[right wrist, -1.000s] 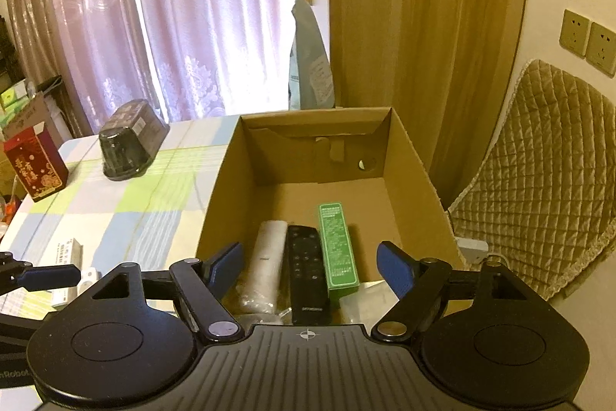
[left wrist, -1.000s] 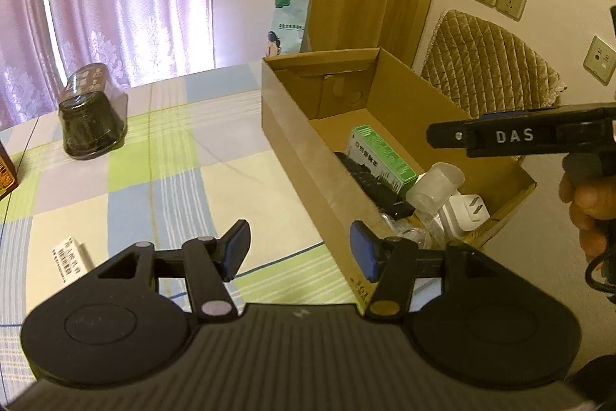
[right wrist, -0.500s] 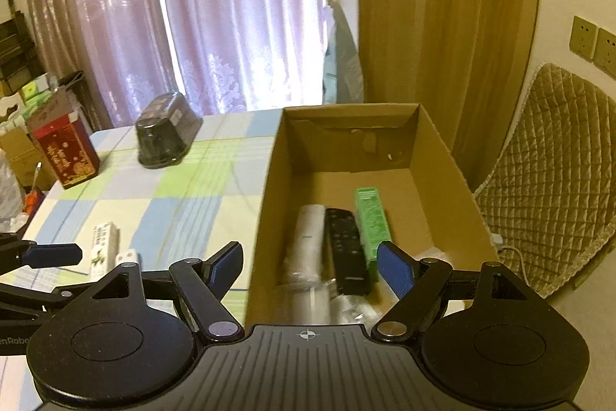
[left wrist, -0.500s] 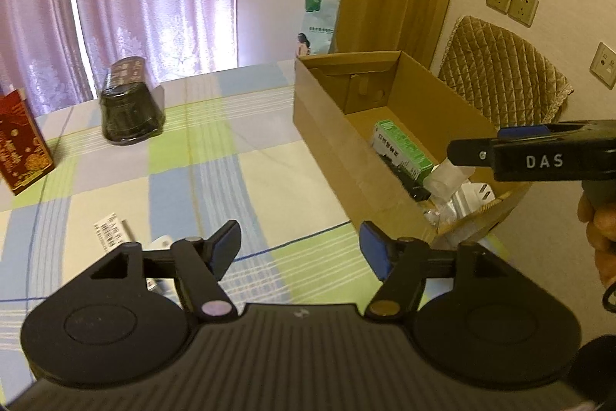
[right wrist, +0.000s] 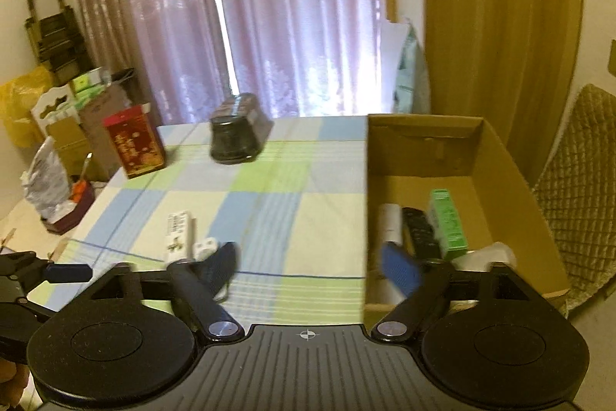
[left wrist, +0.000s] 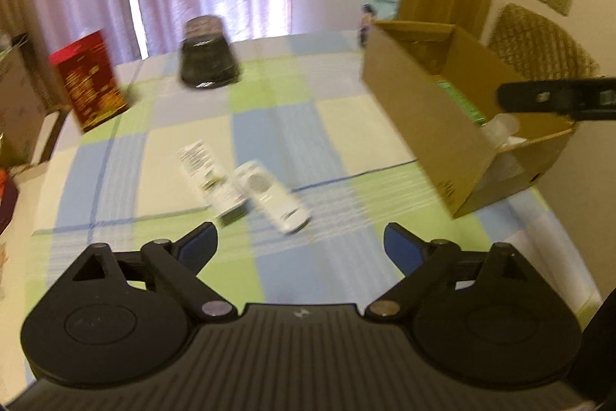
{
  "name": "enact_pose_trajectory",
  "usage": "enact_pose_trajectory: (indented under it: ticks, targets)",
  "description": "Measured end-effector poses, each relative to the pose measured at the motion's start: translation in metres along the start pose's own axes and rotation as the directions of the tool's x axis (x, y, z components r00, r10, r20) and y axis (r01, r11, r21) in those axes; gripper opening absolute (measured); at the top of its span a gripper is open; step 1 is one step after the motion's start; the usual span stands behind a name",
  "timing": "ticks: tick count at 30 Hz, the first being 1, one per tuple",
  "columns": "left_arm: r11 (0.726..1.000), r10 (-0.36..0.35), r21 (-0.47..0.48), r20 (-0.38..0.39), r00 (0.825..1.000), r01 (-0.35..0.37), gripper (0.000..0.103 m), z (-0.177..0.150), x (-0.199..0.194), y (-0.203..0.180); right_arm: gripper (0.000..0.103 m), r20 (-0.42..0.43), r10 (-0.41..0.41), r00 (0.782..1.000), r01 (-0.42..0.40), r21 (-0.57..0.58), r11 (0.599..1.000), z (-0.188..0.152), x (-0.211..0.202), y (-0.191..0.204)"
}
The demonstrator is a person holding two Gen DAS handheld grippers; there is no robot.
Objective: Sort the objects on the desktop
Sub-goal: 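Move both tools back over the medicine box and white remote on the table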
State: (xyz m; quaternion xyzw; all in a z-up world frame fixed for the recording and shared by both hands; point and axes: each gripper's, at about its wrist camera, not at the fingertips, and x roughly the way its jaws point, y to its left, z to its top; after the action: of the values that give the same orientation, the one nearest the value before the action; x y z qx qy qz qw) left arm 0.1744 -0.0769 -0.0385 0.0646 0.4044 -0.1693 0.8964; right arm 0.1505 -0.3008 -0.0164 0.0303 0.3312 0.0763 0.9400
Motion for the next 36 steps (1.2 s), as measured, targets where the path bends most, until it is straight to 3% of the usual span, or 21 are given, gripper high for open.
enact_pose_trajectory:
  ticks: [7,15,36]
  targets:
    - [0.996,0.073,-0.047,-0.027,0.997,-0.074,0.097,-0.025,-0.010,0.037,0.101,-0.031,0.046,0.998,-0.047,-0.044,0.998,-0.015,0.010,0.029]
    - [0.988,0.123,-0.090,-0.059,0.991,-0.128,0.100,-0.042,-0.009,0.062,0.101,-0.140,0.070,0.988,-0.082,-0.082,0.993,-0.035,0.030,0.058]
    - [0.983,0.121,-0.123,-0.104,0.987,-0.133,0.100,-0.055,0.010,0.080,0.101,-0.244,0.075,0.967,-0.102,-0.097,0.990,-0.049,0.071,0.078]
